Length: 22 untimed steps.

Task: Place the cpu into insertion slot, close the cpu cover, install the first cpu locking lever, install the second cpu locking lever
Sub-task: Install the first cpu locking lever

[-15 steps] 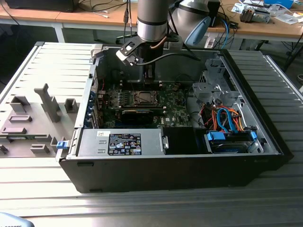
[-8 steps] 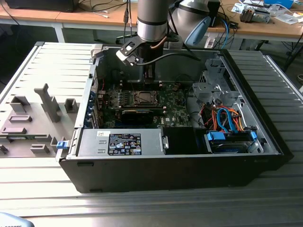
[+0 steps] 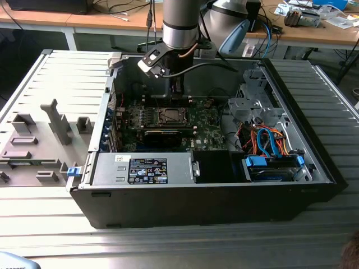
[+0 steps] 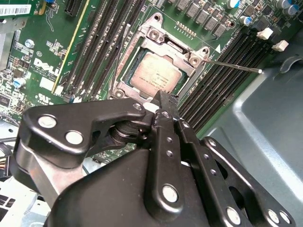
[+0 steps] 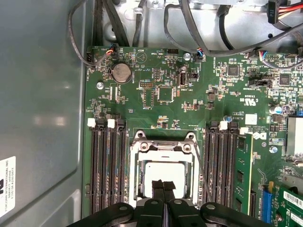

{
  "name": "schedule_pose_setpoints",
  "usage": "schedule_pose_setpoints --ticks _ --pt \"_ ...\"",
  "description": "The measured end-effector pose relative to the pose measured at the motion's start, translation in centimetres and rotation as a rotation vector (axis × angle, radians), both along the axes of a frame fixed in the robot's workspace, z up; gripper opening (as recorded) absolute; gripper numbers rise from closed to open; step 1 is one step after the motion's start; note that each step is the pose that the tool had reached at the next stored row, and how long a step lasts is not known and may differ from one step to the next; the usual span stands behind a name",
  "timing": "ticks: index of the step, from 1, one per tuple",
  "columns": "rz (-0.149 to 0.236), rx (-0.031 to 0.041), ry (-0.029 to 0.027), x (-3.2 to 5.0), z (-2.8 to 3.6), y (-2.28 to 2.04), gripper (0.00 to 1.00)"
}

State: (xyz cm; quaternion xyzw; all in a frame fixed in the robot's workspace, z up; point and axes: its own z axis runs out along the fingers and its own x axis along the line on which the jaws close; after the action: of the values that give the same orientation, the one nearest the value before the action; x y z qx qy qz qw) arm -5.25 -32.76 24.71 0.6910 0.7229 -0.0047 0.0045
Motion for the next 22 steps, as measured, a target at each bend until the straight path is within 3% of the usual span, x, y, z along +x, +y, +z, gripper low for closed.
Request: schedule_pose_setpoints --ticks 22 --pt "0.038 0.0000 0.0000 0.00 0.00 0.00 0.11"
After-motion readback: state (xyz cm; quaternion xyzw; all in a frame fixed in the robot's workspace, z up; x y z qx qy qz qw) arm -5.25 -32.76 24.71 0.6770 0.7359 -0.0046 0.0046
